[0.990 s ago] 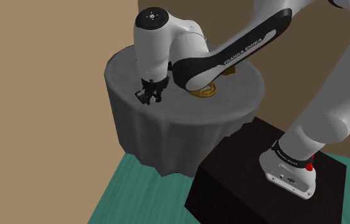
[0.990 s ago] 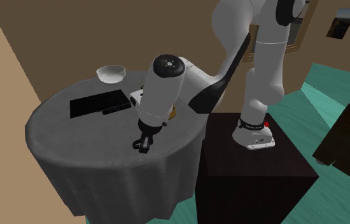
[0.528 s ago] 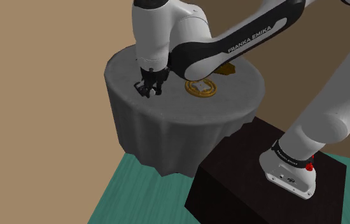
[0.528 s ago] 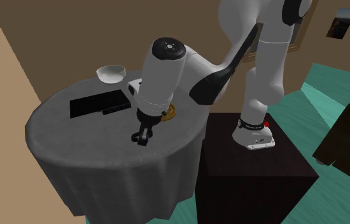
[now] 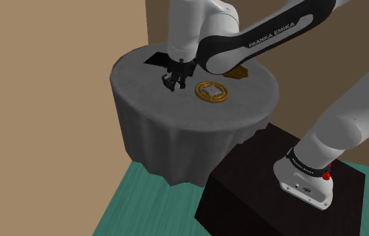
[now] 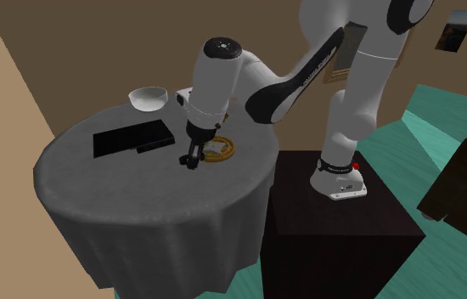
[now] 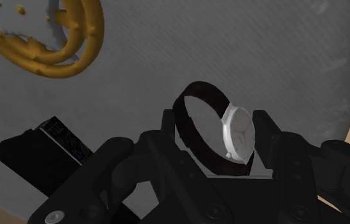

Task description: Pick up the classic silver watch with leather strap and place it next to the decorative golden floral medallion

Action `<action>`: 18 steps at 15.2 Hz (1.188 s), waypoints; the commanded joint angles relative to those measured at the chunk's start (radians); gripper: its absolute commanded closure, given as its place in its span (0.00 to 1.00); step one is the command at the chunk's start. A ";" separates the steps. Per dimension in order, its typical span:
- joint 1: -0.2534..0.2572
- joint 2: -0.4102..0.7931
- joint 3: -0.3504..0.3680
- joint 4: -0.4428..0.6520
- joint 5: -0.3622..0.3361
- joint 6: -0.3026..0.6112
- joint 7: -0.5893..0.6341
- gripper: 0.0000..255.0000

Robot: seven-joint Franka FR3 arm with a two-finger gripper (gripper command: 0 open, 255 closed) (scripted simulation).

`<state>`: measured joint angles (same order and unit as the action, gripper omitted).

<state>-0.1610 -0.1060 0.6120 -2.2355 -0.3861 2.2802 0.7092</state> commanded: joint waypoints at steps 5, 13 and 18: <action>-0.053 -0.080 -0.110 -0.101 0.055 0.090 -0.183 1.00; -0.123 -0.111 -0.258 -0.162 0.087 0.179 -0.408 1.00; -0.170 -0.094 -0.347 -0.160 0.100 0.223 -0.547 1.00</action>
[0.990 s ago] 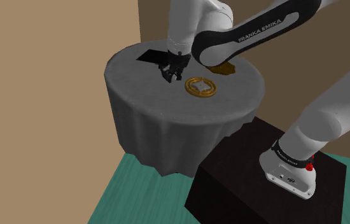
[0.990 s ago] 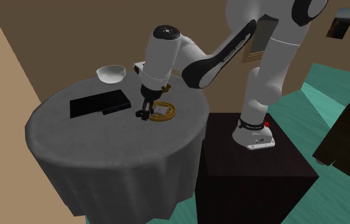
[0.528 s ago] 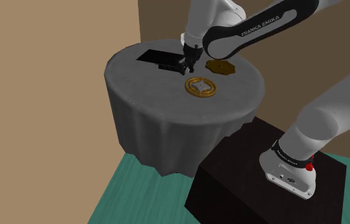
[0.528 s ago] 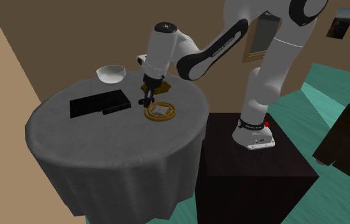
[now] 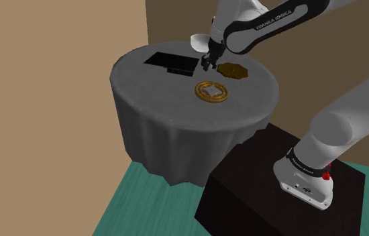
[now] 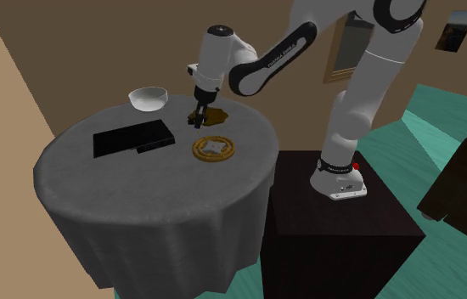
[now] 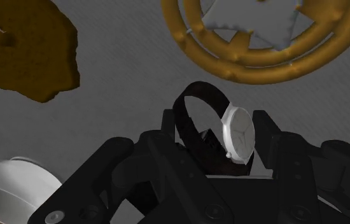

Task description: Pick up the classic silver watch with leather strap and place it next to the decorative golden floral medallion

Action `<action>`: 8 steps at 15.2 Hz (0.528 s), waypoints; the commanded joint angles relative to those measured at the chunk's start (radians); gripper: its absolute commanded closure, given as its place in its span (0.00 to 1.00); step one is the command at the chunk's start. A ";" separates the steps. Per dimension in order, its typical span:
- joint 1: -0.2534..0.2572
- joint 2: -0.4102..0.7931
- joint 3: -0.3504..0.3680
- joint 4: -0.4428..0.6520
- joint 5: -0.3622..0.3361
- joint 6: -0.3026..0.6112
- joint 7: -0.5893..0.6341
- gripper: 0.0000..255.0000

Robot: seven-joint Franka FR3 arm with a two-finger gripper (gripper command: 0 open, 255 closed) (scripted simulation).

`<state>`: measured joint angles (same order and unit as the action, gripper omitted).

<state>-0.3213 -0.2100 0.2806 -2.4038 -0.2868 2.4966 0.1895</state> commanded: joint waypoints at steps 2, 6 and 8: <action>-0.028 0.024 -0.050 0.018 0.007 0.022 -0.083 1.00; -0.063 0.063 -0.117 0.050 0.026 0.047 -0.196 1.00; -0.080 0.087 -0.147 0.073 0.040 0.057 -0.253 1.00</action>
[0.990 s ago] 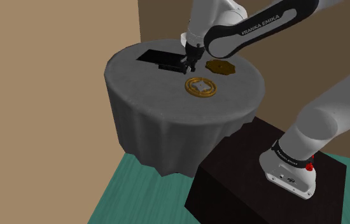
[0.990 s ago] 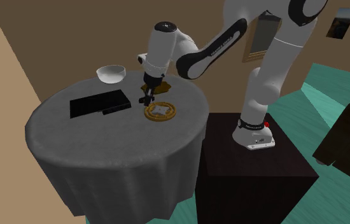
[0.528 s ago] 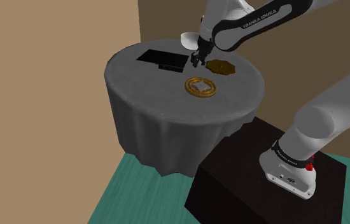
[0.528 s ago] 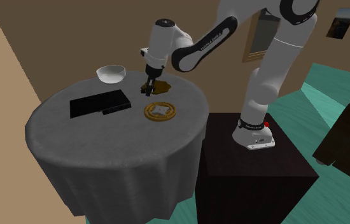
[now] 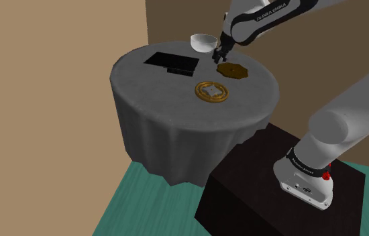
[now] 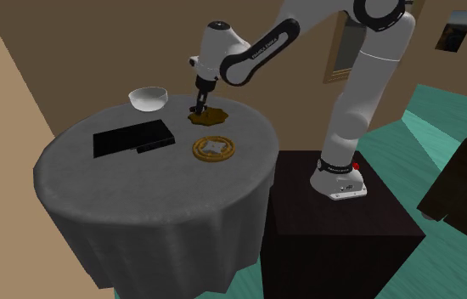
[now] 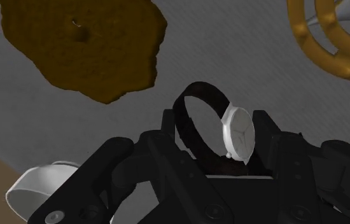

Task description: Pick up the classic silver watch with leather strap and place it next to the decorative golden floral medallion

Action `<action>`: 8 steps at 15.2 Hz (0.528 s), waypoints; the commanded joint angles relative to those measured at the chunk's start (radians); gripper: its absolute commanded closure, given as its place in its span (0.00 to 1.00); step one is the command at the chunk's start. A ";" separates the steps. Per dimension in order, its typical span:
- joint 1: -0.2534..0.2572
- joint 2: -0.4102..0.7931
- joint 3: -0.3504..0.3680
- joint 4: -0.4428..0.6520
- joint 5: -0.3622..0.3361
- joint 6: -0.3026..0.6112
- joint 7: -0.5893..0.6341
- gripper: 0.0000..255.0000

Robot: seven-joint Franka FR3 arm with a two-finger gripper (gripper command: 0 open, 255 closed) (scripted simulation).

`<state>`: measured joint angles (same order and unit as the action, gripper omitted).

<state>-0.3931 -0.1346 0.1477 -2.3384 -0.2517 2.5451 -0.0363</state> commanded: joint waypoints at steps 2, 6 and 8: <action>-0.026 0.039 -0.043 0.035 0.021 0.016 -0.086 1.00; -0.062 0.102 -0.094 0.104 0.062 0.024 -0.204 1.00; -0.080 0.138 -0.116 0.146 0.087 0.023 -0.264 1.00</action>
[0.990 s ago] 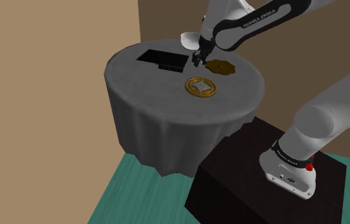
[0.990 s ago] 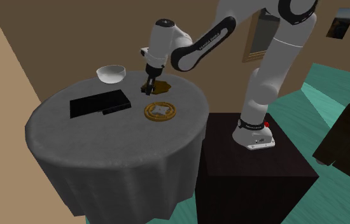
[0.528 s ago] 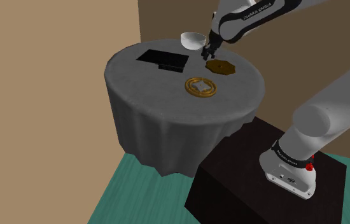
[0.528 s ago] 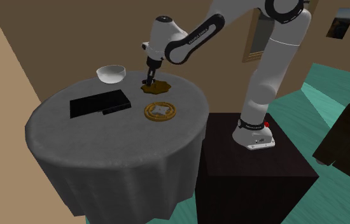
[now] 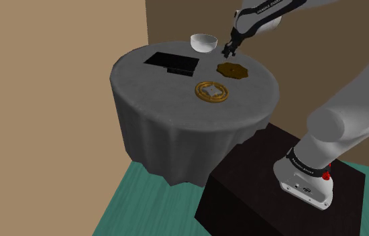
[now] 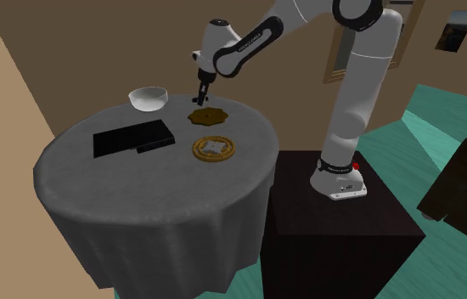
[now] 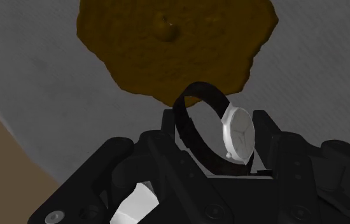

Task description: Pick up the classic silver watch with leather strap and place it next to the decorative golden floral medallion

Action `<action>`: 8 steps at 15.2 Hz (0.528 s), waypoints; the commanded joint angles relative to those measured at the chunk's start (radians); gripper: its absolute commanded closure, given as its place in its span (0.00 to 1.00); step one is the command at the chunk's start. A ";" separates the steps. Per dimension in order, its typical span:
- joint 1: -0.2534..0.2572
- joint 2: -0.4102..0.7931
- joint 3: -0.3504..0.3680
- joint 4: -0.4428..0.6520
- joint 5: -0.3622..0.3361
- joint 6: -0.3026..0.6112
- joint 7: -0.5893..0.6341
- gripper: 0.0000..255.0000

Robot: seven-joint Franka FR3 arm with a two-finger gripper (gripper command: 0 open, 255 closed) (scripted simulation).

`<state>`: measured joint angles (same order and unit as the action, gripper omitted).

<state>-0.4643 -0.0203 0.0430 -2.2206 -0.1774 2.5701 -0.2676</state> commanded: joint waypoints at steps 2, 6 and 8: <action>-0.029 0.061 -0.030 0.074 0.039 -0.005 -0.091 1.00; -0.074 0.145 -0.058 0.180 0.095 -0.021 -0.206 1.00; -0.099 0.190 -0.067 0.240 0.123 -0.034 -0.259 1.00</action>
<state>-0.5462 0.1402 -0.0169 -2.0159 -0.0740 2.5405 -0.4878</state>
